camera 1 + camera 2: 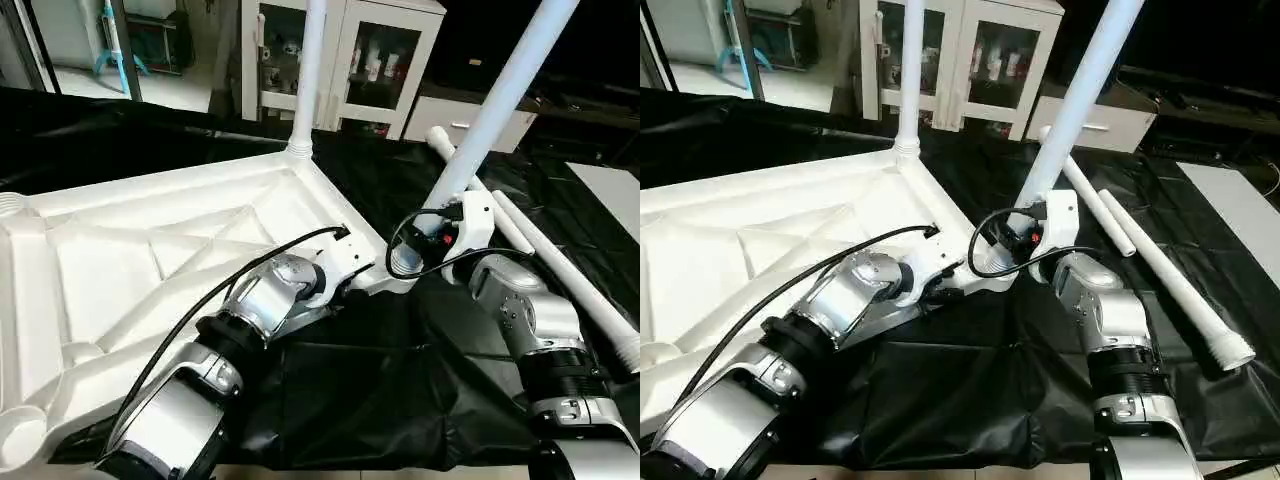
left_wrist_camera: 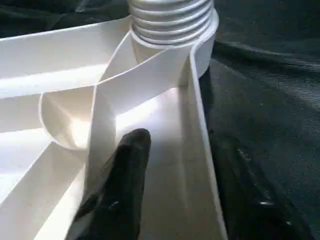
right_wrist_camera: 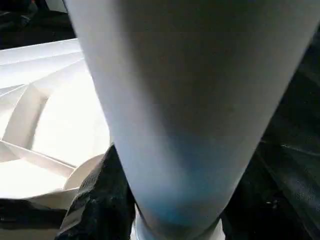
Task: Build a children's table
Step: Insert table leg to table base
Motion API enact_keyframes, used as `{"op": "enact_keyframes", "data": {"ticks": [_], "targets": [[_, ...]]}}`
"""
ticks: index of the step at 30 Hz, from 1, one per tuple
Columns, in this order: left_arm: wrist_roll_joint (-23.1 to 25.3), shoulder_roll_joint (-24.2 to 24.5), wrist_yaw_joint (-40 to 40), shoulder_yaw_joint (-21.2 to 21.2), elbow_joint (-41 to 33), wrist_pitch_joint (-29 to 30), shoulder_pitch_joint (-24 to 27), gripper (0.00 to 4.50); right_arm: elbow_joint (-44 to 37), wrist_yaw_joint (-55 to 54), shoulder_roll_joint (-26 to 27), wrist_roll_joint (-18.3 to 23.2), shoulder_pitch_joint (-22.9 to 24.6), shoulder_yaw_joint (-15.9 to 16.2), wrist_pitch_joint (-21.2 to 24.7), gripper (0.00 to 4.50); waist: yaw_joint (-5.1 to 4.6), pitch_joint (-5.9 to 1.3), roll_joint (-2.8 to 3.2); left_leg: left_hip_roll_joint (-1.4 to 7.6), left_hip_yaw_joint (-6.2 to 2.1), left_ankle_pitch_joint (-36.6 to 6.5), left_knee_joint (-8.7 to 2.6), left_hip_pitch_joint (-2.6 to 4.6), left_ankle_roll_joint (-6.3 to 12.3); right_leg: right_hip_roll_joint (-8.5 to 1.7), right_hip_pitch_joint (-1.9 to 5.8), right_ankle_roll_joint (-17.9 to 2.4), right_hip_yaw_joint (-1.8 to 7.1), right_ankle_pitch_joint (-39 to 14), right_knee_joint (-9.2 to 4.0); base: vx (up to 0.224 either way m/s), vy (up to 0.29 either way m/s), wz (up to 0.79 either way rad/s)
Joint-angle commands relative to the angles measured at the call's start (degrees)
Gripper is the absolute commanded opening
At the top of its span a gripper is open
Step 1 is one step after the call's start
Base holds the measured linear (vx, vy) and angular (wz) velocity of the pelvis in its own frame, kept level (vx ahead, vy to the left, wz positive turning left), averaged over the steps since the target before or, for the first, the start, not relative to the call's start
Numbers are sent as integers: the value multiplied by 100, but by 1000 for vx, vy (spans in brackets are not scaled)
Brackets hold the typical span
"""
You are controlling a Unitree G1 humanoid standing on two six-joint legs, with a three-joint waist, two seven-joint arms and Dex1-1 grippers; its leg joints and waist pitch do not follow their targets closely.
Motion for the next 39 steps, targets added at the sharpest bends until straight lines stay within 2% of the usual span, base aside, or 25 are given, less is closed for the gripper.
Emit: {"op": "enact_keyframes", "data": {"ticks": [1,9,14,19,23,24,25,26,28,29,30,31,32,33,34,35,36,37,38,39], "targets": [[78,41,132,46,233,170,-10,169,456,151,110,163,354,34,798,184,-4,-176,127,169,-52,-2036,-475,49,-340,-305,90,-783,211,-1646,-428,0,0,0],[132,239,-682,-304,21,451,97,125,496,199,90,129,325,29,790,184,-15,-189,161,167,-32,-1656,-468,35,-314,-296,139,-955,214,-1076,-362,0,0,0],[233,324,-929,-467,-37,441,138,95,488,196,79,120,297,21,778,184,-29,-196,188,169,-25,-1479,-462,39,-307,-294,170,-1055,215,-771,-330,0,0,0],[305,434,-805,-451,-68,188,106,65,354,275,92,168,281,15,828,184,-34,-182,208,170,-19,-1659,-466,59,-306,-291,162,-1079,218,-971,-353,0,0,0],[344,867,-991,-452,-412,-112,197,51,-251,712,146,368,482,236,998,184,-4,-170,228,184,-40,-1809,-494,55,-290,-302,156,-966,219,-1243,-376,0,0,0],[348,982,-1085,-457,-532,-133,251,51,-394,820,158,408,542,313,1015,184,-8,-165,212,187,-48,-1830,-501,40,-280,-304,164,-935,217,-1299,-368,0,0,0],[351,1257,-1275,-472,-813,-242,398,48,-666,1020,177,460,667,494,1024,184,-8,-166,222,184,-42,-1831,-501,40,-276,-308,155,-921,221,-1353,-375,0,0,0],[351,1257,-1275,-472,-813,-242,398,38,-666,1020,177,460,667,494,1024,184,25,-160,270,200,-61,-1850,-511,54,-291,-329,152,-919,220,-1383,-383,0,0,0],[274,1679,-1625,-459,-1282,-373,668,28,-923,1226,192,491,789,700,989,184,-6,-168,287,197,-50,-1739,-513,54,-326,-290,142,-944,222,-1134,-346,0,0,0],[225,1812,-1785,-463,-1427,-486,758,28,-985,1283,196,507,816,744,982,184,-22,-178,297,195,-68,-1668,-518,23,-350,-292,180,-977,215,-965,-308,0,0,0],[71,2199,-2279,-486,-1879,-693,1035,21,-1150,1467,184,578,880,840,989,184,-13,-175,349,193,-62,-1634,-519,45,-359,-284,160,-987,215,-876,-302,0,0,0],[42,2281,-2376,-494,-1977,-714,1094,13,-1189,1508,178,596,894,856,1000,184,-38,-171,346,197,-68,-1631,-529,32,-366,-278,175,-995,214,-818,-289,0,0,0],[18,2348,-2456,-500,-2057,-732,1143,8,-1221,1542,173,611,906,869,1009,184,-48,-171,367,193,-61,-1605,-528,44,-373,-267,167,-1013,216,-769,-286,0,0,0],[-202,2685,-2903,-504,-2523,-679,1416,5,-1408,1767,78,623,1000,977,996,184,-52,-183,410,196,-49,-1548,-509,106,-474,-242,141,-1104,215,-489,-247,0,0,0],[-202,2685,-2903,-504,-2523,-679,1416,4,-1408,1767,78,623,1000,977,996,184,-61,-182,397,190,-51,-1467,-504,84,-488,-234,167,-1129,214,-321,-224,0,0,0],[-274,2819,-3044,-514,-2722,-661,1520,4,-1472,1857,20,604,1043,1012,965,184,-64,-166,401,177,-21,-1442,-506,100,-484,-213,145,-1168,216,-197,-225,0,0,0],[-274,2819,-3044,-514,-2722,-661,1520,2,-1472,1857,20,604,1043,1012,965,184,-63,-169,394,172,-22,-1478,-504,99,-504,-219,166,-1192,216,-212,-214,0,0,0],[-311,2920,-3102,-513,-2917,-554,1609,0,-1533,1950,-34,594,1087,1022,951,184,-59,-161,378,170,-13,-1528,-506,106,-506,-222,157,-1198,219,-287,-222,0,0,0],[-340,2974,-3106,-504,-3057,-525,1668,0,-1557,2041,-92,575,1118,1028,919,184,-49,-148,383,177,-21,-1682,-520,98,-505,-239,167,-1182,227,-507,-230,0,0,0],[-394,2948,-3048,-463,-3165,-517,1715,0,-1548,2148,-171,525,1143,1042,855,184,-49,-133,373,181,-17,-1870,-526,111,-495,-248,145,-1146,236,-796,-262,0,0,0]]}}
